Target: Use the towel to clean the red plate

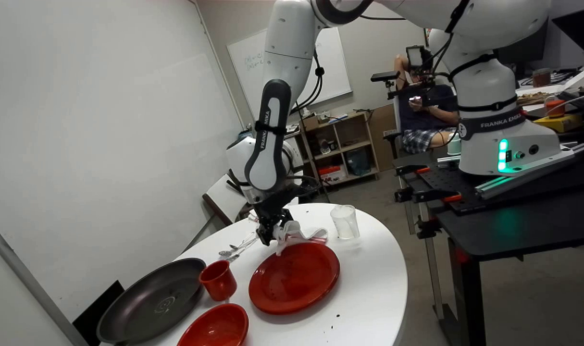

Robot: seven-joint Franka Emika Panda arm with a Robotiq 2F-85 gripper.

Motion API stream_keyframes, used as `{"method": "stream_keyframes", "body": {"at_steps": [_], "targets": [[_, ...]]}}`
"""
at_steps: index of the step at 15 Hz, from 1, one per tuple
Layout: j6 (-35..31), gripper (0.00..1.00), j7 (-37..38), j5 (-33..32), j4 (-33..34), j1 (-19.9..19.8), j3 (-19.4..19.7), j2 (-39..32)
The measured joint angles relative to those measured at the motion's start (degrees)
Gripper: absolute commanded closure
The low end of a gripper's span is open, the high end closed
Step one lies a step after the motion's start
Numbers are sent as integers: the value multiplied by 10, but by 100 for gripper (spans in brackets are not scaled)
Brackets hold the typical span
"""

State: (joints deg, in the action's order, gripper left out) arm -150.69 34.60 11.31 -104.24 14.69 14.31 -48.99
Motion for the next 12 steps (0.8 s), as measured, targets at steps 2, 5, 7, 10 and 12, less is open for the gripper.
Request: {"method": "stream_keyframes", "body": {"at_steps": [2, 5, 7, 10, 12], "targets": [[0, 98, 15, 0, 9, -11, 11, 0], [0, 99, 40, 0, 16, -24, 23, 0], [0, 98, 57, -1, 18, -30, 31, 0], [0, 99, 82, -2, 18, -39, 39, -1], [0, 99, 97, -2, 18, -48, 40, -4]]}}
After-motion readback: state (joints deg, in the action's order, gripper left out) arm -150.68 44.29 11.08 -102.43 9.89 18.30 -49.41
